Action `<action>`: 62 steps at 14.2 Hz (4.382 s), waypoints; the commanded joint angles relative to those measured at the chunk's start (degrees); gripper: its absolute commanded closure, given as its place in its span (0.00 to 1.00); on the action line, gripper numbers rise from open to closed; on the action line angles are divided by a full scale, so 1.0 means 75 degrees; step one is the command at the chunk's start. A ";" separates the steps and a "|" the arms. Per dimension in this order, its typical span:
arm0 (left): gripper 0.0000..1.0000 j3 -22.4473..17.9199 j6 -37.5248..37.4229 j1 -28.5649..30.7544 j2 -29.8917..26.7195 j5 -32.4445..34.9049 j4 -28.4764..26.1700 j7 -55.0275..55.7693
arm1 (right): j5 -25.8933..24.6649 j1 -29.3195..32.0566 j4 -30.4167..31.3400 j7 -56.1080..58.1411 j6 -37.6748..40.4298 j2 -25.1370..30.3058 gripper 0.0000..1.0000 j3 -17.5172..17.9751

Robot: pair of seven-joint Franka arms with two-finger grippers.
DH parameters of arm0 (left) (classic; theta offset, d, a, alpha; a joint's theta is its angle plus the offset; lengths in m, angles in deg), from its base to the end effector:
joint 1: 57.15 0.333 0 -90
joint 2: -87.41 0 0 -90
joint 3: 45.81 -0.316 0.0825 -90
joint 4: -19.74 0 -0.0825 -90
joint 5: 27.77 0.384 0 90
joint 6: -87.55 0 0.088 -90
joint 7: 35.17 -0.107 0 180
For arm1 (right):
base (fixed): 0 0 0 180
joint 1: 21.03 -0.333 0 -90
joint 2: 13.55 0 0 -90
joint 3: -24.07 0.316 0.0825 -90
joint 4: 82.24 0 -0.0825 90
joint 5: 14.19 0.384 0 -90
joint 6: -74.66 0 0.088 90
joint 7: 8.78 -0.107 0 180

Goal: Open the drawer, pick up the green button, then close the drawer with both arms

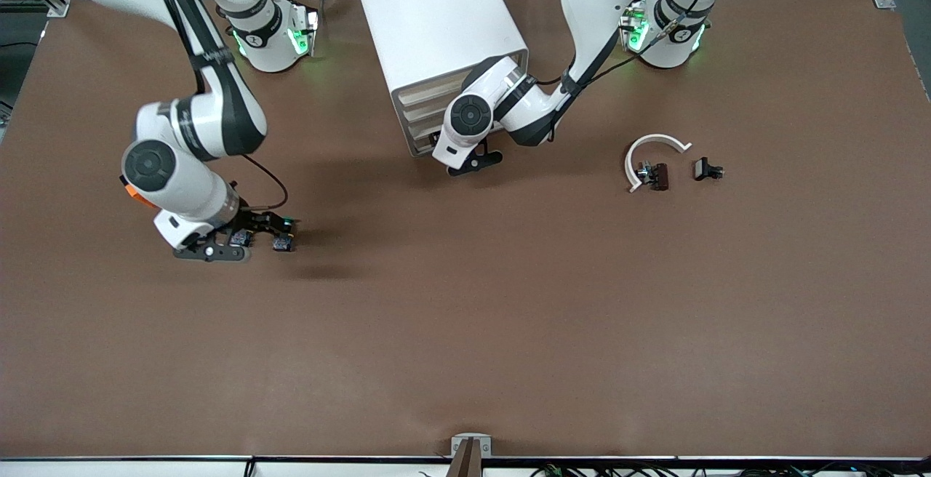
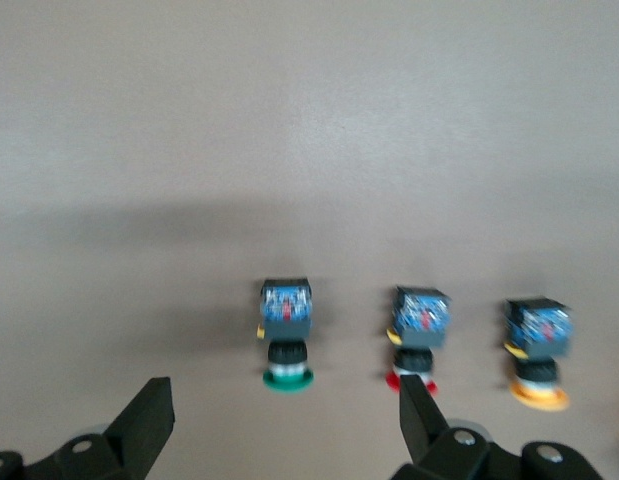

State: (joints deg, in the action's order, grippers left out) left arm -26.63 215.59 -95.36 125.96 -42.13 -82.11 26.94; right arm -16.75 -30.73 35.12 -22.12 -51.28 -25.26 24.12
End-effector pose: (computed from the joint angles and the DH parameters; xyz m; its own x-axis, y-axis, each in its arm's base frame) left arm 0.3492 -0.5354 0.1850 0.8617 0.2809 -0.4226 0.2952 -0.9549 -0.0328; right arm 0.5690 0.0962 0.3361 0.9983 -0.0365 -0.0456 -0.0344 -0.9983 0.0463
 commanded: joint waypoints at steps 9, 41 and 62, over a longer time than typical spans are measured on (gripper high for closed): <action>0.00 0.0010 -0.0056 0.0067 -0.0253 -0.0124 0.0056 0.0075 | 0.0012 0.0611 -0.3095 0.0780 0.4416 0.1292 0.00 0.0063; 0.00 -0.0237 -0.5328 0.6418 -0.3732 0.2548 0.3233 -0.6240 | 0.0282 0.0918 -0.4738 0.1932 0.5073 0.1268 0.00 -0.0593; 0.00 -0.2722 -0.5083 0.4216 -0.5842 0.2173 0.0948 -0.7461 | 0.0294 0.0812 -0.4726 0.1932 0.5108 0.1268 0.00 -0.0558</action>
State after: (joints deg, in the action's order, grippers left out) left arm -46.21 175.33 -62.87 86.44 -25.11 -69.98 -28.38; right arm -13.92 -24.05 1.45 -8.09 -14.18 -14.98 20.38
